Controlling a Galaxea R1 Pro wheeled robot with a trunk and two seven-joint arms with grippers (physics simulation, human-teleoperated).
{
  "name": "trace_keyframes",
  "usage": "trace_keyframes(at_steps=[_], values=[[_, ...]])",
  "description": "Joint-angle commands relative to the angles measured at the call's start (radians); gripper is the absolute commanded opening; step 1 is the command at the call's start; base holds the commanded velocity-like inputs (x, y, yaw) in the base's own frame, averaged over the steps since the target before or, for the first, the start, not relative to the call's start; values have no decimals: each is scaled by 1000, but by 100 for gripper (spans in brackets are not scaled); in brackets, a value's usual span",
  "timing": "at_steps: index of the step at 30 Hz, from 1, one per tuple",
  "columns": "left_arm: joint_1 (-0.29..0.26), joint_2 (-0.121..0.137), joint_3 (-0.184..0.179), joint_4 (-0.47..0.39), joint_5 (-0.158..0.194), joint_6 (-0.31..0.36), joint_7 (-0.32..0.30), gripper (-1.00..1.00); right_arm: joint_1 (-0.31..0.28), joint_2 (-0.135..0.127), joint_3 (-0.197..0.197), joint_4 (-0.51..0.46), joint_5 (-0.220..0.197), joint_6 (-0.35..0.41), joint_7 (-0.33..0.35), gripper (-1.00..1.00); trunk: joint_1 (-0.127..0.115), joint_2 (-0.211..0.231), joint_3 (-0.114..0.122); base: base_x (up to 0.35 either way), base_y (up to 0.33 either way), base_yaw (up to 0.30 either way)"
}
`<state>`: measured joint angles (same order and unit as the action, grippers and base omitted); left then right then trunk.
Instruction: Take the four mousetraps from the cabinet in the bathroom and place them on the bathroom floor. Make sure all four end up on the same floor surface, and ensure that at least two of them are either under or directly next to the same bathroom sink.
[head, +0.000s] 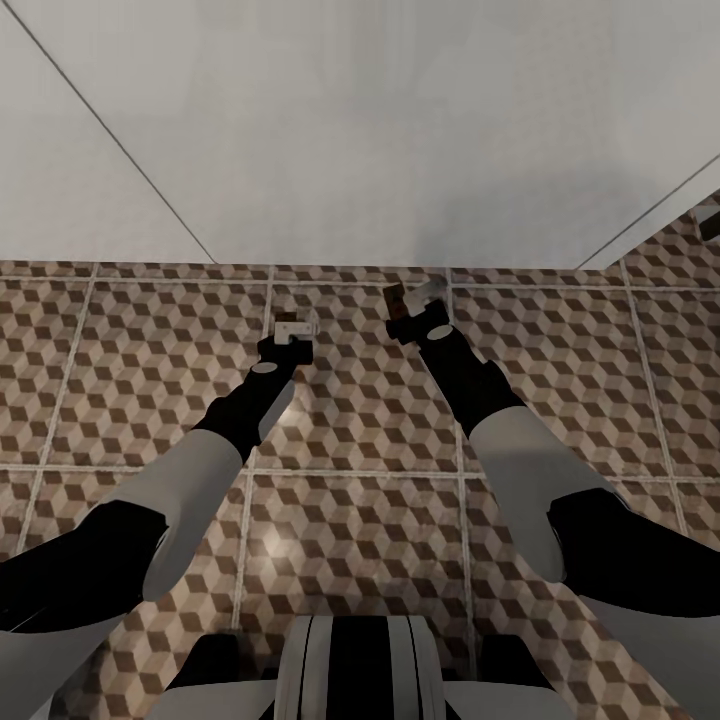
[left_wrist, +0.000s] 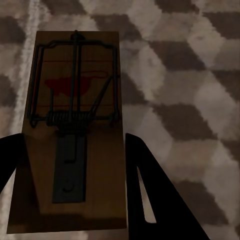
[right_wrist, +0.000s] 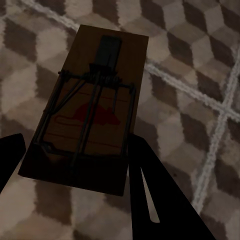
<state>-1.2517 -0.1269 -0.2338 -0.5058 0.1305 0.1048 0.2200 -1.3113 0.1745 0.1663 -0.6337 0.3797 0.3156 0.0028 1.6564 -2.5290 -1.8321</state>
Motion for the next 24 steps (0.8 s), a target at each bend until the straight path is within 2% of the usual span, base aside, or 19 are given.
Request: trace_keyframes(at_steps=[1,24], values=[[0,1,-9,-2,7,6,10,-100,0,0,2,-1,8,7,-1,-100,0,0,0,0,0,0],[0,1,-10,-2,5,6,10,-100,0,0,1,0,8,6,-1,-100,0,0,0,0,0,0]])
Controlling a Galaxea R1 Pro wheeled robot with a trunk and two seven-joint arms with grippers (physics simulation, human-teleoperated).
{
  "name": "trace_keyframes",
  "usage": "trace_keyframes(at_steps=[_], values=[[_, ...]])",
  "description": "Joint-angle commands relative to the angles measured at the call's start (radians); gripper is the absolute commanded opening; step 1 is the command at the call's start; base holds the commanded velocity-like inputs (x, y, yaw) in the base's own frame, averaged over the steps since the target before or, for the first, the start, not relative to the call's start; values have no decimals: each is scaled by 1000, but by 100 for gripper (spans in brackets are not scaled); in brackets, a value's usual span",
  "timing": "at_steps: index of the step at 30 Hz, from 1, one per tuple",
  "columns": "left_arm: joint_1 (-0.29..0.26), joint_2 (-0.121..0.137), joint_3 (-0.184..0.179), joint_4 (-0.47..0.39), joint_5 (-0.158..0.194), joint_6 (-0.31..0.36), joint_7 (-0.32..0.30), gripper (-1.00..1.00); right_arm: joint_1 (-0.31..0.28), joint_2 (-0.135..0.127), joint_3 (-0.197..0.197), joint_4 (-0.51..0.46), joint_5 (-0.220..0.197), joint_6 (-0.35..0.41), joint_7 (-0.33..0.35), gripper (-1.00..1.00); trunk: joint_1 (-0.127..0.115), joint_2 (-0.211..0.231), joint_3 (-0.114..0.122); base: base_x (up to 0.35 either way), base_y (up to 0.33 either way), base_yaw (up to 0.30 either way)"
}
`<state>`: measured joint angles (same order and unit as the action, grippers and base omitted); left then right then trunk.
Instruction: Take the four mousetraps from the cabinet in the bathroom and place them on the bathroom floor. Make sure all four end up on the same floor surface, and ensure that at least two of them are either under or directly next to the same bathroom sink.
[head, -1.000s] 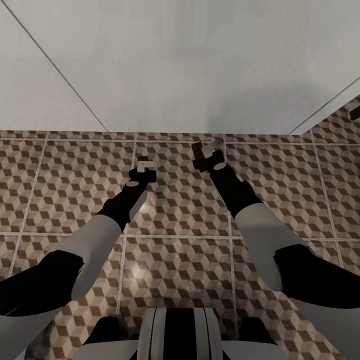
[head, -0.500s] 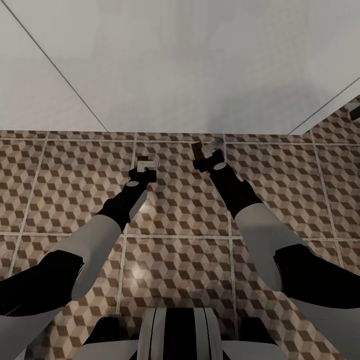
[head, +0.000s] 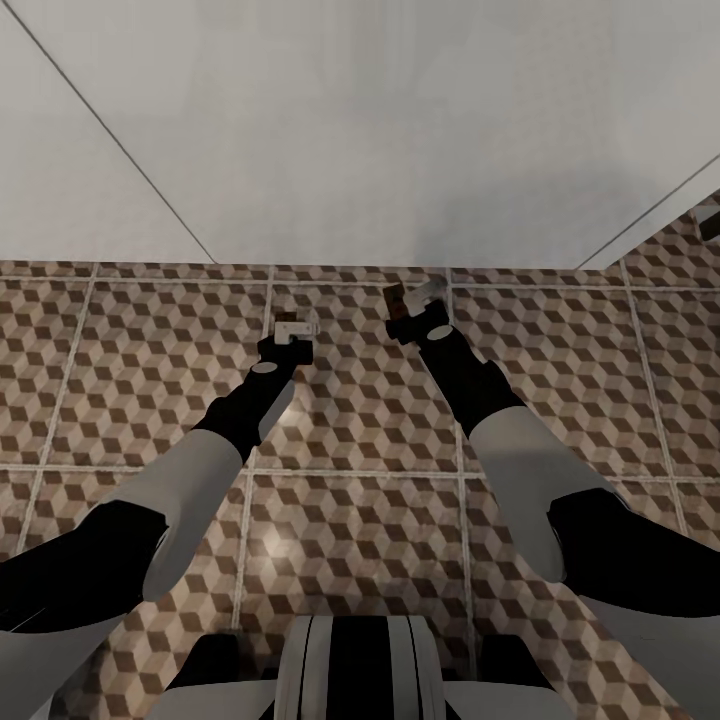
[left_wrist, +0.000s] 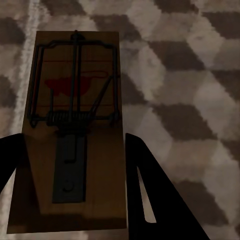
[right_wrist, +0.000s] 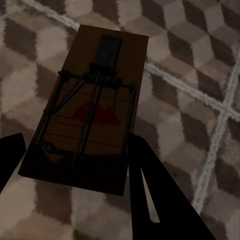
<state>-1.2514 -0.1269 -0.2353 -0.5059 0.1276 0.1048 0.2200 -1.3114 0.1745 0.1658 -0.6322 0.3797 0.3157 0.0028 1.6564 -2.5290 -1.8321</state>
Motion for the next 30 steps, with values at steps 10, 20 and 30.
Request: trace_keyframes(at_steps=[10,20,30], values=[[0,1,-9,-2,7,6,10,-100,0,0,2,0,8,6,0,-100,0,0,0,0,0,0],[0,1,-9,-3,7,6,10,-100,0,0,2,0,8,5,0,-100,0,0,0,0,0,0],[0,1,-9,-2,7,6,10,-100,0,0,3,0,8,5,0,100,0,0,0,0,0,0]])
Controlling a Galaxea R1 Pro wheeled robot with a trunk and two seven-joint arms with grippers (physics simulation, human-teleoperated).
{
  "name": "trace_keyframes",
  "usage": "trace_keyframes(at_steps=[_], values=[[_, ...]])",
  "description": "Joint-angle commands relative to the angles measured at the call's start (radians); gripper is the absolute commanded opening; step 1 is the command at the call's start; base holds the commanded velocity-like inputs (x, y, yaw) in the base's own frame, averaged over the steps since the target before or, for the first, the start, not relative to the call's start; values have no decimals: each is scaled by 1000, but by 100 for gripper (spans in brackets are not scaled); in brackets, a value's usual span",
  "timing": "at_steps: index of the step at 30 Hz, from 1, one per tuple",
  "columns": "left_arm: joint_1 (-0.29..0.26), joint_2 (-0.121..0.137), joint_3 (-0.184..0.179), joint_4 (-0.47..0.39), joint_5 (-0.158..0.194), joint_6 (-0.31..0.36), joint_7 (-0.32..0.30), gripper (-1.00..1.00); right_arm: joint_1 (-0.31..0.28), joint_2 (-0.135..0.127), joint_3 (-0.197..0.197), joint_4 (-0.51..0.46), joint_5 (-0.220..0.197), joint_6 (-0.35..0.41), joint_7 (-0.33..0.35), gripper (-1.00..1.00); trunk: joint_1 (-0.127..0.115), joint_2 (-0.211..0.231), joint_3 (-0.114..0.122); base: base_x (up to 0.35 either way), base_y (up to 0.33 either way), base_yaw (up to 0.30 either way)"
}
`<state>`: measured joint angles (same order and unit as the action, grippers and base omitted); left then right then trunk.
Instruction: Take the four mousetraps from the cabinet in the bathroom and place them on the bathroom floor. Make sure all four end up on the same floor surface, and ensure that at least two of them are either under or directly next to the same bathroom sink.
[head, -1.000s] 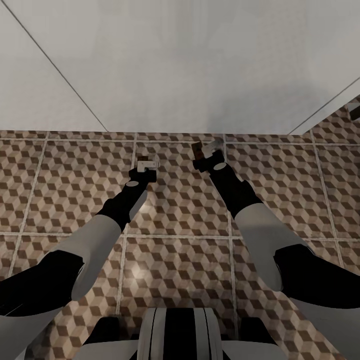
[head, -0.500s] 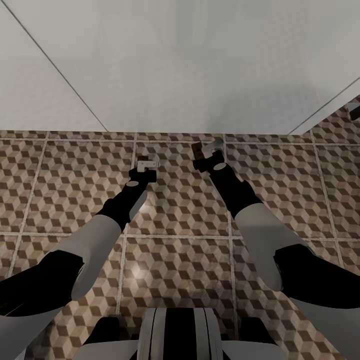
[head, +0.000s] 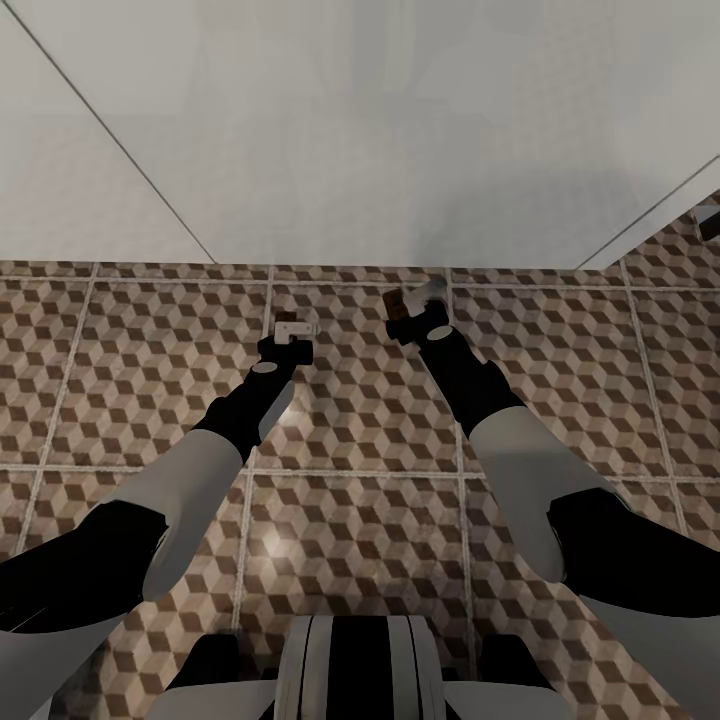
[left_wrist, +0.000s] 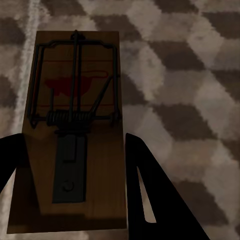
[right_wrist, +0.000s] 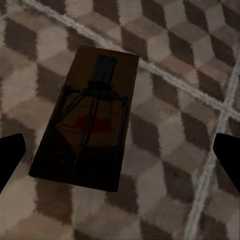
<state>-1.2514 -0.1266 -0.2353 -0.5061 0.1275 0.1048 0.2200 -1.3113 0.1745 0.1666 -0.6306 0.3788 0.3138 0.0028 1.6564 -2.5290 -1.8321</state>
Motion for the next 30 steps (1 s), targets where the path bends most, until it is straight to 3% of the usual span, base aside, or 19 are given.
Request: trace_keyframes(at_steps=[1,30], values=[[0,1,-9,-2,7,6,10,-100,0,0,1,-1,9,7,0,100,0,0,0,0,0,0],[0,1,-10,-2,7,6,10,-100,0,0,1,-1,9,7,0,100,0,0,0,0,0,0]])
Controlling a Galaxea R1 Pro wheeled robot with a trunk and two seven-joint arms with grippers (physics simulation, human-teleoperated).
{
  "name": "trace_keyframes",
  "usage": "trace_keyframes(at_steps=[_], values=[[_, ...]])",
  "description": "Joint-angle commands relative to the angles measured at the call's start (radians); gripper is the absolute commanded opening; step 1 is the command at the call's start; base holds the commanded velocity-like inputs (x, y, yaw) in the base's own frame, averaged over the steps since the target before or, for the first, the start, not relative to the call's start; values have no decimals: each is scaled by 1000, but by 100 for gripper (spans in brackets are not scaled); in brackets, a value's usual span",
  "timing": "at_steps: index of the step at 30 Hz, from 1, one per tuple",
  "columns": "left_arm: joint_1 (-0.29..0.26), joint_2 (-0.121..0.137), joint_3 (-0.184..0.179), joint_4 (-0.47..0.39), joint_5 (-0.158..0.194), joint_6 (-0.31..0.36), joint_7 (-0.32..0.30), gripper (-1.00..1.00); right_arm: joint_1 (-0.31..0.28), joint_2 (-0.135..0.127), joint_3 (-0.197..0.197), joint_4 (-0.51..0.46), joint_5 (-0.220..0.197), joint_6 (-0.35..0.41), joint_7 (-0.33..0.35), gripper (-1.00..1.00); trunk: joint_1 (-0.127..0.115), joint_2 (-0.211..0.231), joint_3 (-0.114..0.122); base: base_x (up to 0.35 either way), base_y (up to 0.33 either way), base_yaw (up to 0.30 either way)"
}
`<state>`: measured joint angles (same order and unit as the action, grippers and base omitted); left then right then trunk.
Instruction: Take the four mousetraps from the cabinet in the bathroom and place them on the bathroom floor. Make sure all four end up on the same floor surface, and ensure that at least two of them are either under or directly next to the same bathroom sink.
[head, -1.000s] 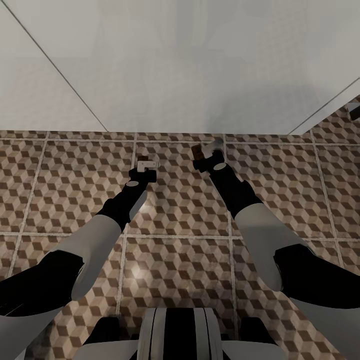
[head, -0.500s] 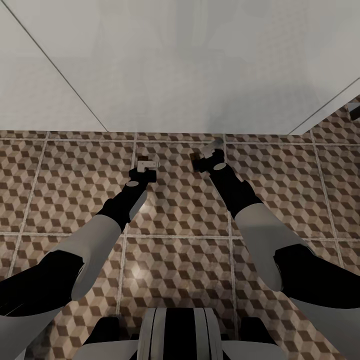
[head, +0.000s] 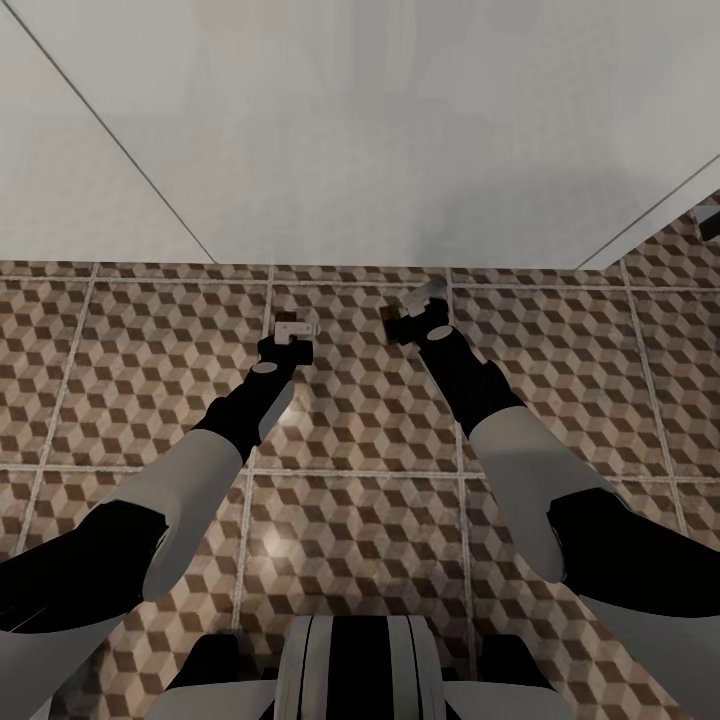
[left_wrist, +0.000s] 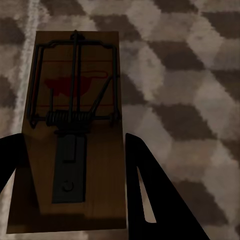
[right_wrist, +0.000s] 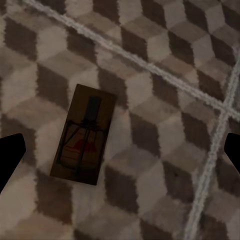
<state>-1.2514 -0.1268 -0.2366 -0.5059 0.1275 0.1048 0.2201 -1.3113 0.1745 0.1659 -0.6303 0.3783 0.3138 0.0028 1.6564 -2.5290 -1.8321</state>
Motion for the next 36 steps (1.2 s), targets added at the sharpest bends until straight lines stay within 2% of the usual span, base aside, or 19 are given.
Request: trace_keyframes(at_steps=[1,15,16,36], values=[[0,1,-9,-2,8,6,10,-100,0,0,2,-1,9,7,0,100,0,0,0,0,0,0],[0,1,-9,-1,9,6,10,-100,1,0,2,0,10,7,0,100,0,0,0,0,0,0],[0,1,-9,-1,9,6,10,100,1,0,2,0,10,7,0,100,0,0,0,0,0,0],[0,1,-10,-2,7,4,10,100,1,0,1,0,10,5,0,100,0,0,0,0,0,0]])
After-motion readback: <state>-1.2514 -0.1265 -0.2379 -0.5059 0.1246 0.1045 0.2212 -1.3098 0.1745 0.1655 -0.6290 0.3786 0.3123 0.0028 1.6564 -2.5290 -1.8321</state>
